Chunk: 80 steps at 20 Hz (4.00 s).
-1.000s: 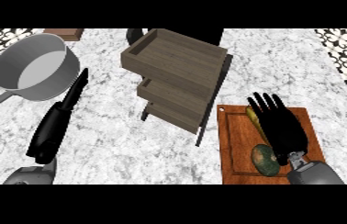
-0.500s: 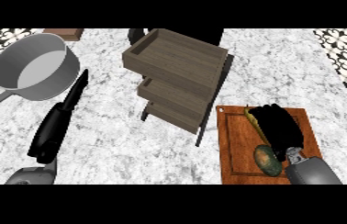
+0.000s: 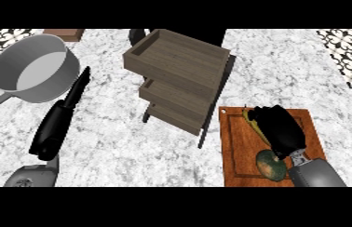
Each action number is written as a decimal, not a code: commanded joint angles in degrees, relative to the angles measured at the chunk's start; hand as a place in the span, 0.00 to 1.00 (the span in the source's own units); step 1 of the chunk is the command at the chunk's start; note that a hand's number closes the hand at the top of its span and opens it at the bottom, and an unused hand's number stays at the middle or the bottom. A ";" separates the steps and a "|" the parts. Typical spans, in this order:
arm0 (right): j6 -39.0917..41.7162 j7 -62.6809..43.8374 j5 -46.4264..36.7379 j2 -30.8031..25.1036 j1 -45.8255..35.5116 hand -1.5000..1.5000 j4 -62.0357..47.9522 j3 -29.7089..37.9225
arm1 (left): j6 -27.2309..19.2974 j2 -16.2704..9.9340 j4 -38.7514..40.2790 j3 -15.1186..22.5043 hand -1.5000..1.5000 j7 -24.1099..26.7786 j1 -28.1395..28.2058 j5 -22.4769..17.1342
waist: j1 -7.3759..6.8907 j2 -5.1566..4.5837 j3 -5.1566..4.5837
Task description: Pick the pear from the cutting board and place it in the tiered basket
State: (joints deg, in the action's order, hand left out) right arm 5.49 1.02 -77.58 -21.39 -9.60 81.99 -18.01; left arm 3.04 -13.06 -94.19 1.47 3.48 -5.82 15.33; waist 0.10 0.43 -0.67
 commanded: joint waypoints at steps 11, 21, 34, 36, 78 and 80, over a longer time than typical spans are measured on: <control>14.13 -14.64 15.74 -2.82 8.64 1.00 22.10 27.08 | -1.45 -0.01 -1.73 -2.20 0.50 0.01 5.74 0.82 | 6.01 1.46 0.41; 38.80 -29.26 44.63 1.28 -2.50 1.00 47.11 46.26 | -0.10 -0.75 -1.78 -2.46 0.50 -0.29 4.43 0.27 | 4.02 1.18 0.35; 45.47 -61.74 69.05 -10.24 -39.19 1.00 42.63 46.20 | 0.74 0.88 -2.53 0.28 0.50 -1.18 1.88 1.07 | 0.38 0.57 0.24; 43.19 -67.61 69.30 -7.96 -41.64 1.00 43.05 40.35 | 0.43 0.62 -1.52 0.20 0.50 0.79 3.30 1.65 | 0.32 0.61 0.16; -21.89 -53.61 35.38 15.86 -78.78 0.00 -19.08 29.74 | 2.12 0.77 -1.04 -1.51 0.50 1.47 0.92 0.34 | -1.03 -0.45 0.58; -18.53 -54.55 36.46 10.52 -77.98 0.00 -16.59 32.02 | 1.71 1.19 0.85 -1.36 0.50 0.38 -0.77 1.09 | 0.47 -0.30 0.66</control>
State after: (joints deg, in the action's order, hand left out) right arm -11.34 -51.68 -38.85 -5.21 -87.28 64.18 11.78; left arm 4.42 -11.46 -94.49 0.87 4.27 -5.55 16.65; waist -0.81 -0.15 -0.09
